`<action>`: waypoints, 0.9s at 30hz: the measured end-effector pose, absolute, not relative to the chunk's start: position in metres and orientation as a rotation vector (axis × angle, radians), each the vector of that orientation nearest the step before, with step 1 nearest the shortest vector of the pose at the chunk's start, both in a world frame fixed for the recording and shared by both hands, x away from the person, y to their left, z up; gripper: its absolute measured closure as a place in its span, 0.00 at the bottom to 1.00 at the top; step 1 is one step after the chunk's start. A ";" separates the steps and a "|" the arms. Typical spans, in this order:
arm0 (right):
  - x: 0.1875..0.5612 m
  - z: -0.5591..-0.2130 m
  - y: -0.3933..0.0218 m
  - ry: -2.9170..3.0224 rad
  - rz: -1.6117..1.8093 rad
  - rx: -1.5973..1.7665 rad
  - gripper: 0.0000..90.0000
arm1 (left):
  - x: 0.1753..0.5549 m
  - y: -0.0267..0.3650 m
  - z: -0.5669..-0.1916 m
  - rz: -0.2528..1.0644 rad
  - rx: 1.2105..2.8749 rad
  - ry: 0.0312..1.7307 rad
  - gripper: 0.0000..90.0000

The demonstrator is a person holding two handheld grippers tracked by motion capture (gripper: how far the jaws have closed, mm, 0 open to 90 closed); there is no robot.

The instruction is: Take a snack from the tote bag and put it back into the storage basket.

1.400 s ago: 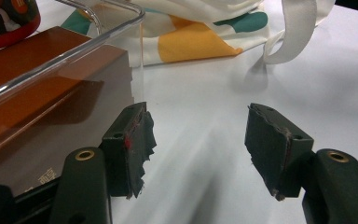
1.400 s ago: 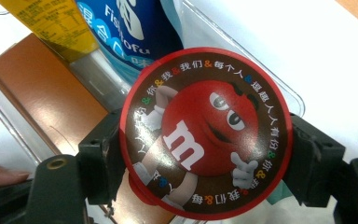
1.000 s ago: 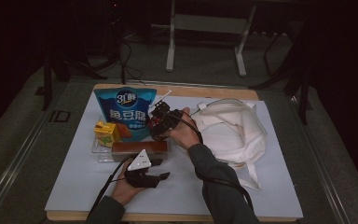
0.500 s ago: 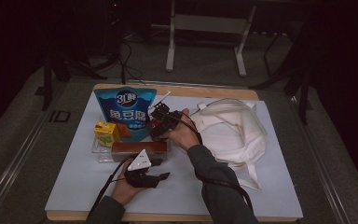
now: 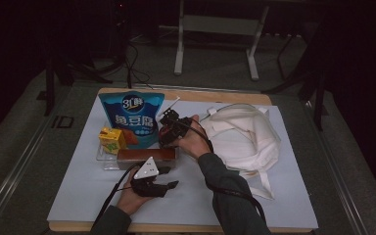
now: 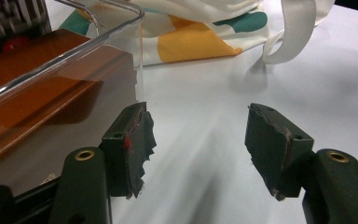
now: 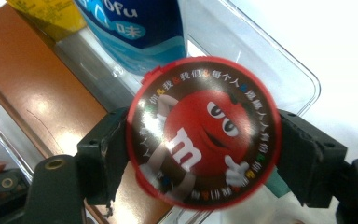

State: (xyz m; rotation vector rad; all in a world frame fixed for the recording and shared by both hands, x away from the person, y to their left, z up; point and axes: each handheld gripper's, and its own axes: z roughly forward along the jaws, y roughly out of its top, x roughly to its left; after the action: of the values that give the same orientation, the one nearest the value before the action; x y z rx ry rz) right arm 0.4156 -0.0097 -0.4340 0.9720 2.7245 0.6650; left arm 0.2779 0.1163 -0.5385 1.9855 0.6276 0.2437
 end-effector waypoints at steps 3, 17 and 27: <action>0.415 -0.430 -0.011 2.699 0.691 0.967 0.28 | 0.278 0.116 -0.538 0.246 1.984 0.626 0.44; 0.414 -0.418 -0.020 2.678 0.709 0.956 0.29 | 0.278 0.116 -0.538 0.246 1.986 0.628 0.44; 0.411 -0.409 -0.026 2.664 0.737 0.968 0.32 | 0.278 0.116 -0.539 0.245 1.984 0.630 0.44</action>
State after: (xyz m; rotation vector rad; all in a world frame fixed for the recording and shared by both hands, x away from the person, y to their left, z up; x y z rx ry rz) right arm 0.4112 -0.0265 -0.4088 0.9680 2.6643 0.7372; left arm 0.2779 0.1162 -0.5386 1.9843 0.6296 0.2451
